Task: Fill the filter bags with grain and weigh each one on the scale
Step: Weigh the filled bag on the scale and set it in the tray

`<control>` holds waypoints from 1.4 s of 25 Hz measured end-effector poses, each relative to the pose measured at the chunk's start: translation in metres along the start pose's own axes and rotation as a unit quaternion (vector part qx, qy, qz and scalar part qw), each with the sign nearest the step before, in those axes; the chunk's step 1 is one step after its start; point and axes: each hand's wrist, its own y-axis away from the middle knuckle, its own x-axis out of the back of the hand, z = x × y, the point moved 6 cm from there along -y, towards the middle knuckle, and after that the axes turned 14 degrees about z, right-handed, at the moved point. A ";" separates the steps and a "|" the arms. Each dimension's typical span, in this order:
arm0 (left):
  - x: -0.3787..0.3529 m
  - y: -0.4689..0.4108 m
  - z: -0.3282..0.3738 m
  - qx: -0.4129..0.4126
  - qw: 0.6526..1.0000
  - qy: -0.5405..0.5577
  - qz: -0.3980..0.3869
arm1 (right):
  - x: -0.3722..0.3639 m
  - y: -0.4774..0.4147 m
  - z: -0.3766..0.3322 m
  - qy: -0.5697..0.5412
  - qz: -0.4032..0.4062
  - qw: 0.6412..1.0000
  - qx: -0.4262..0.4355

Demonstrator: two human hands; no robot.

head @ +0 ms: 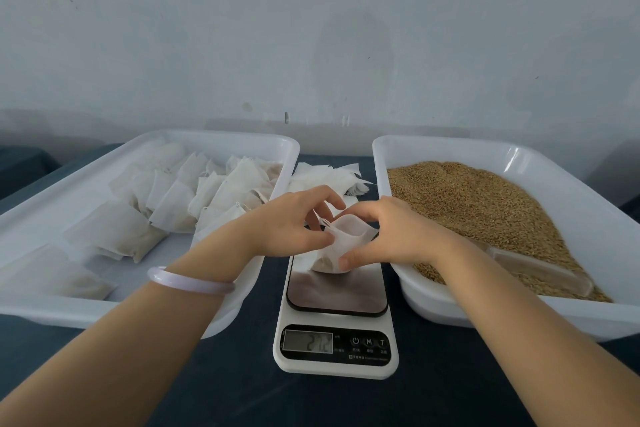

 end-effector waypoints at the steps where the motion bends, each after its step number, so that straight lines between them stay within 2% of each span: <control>1: 0.000 0.000 0.000 0.002 1.000 -0.002 0.000 | 0.000 0.000 0.001 0.005 -0.004 1.000 0.003; 8: 0.000 0.002 0.004 -0.002 1.000 -0.012 -0.008 | 0.002 -0.002 0.000 0.037 0.039 0.998 0.024; 13: 0.001 0.001 0.004 0.001 0.998 -0.064 0.010 | 0.016 0.001 -0.011 -0.047 0.140 0.987 0.069; 16: 0.006 -0.001 0.002 0.030 0.998 -0.023 0.047 | 0.023 0.004 -0.016 -0.082 0.180 0.976 0.090; 21: 0.016 0.001 0.006 0.009 0.996 0.033 0.077 | 0.017 0.003 -0.019 -0.111 0.135 0.981 0.089; 26: 0.019 0.001 0.005 0.023 0.992 0.057 0.113 | 0.026 0.004 -0.020 -0.123 0.204 0.964 0.117; 35: 0.024 0.001 0.002 0.053 0.990 0.079 0.099 | 0.020 0.002 -0.028 -0.146 0.188 0.965 0.111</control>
